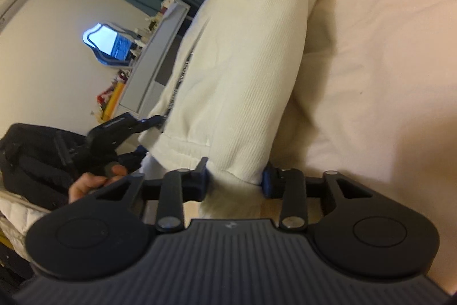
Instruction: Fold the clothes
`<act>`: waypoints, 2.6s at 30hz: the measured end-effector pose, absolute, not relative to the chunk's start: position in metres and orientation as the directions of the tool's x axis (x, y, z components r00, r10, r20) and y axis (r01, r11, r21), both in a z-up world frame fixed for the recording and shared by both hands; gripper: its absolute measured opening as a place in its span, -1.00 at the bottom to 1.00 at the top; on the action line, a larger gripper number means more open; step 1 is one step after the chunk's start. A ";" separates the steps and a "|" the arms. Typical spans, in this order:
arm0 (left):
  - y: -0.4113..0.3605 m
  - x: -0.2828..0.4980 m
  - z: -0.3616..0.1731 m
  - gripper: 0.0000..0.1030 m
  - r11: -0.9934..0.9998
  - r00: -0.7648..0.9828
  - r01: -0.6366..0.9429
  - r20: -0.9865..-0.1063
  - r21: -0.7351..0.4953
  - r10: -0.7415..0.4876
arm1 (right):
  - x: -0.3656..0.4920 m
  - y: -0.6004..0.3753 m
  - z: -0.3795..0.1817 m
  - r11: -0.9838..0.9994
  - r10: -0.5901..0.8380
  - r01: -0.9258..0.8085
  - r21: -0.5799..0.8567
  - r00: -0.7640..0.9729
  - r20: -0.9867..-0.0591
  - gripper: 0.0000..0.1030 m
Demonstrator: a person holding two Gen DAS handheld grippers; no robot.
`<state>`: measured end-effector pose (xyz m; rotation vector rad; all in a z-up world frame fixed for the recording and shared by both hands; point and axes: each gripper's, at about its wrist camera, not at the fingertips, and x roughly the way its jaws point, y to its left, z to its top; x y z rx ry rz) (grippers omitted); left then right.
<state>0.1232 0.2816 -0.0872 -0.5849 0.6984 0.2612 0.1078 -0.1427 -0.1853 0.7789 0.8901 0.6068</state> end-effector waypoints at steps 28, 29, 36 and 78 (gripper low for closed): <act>0.408 0.347 -0.014 -0.36 0.876 0.651 -0.481 -0.684 -0.037 0.329 | 0.206 0.119 -0.180 0.446 0.887 -0.303 0.842 0.275 -0.371 -0.33; 0.407 0.343 -0.012 -0.28 0.876 0.653 -0.481 -0.682 -0.037 0.330 | 0.205 0.117 -0.176 0.449 0.887 -0.311 0.838 0.266 -0.376 -0.30; 0.387 0.283 0.020 0.18 0.891 0.718 -0.441 -0.638 -0.106 0.280 | 0.171 0.066 -0.135 0.451 0.890 -0.389 0.803 0.266 -0.370 0.69; 0.087 0.370 -0.063 0.16 0.964 0.858 -0.168 -0.512 -0.207 0.040 | 0.196 -0.232 -0.135 0.899 0.322 -0.112 0.423 0.825 -0.465 0.67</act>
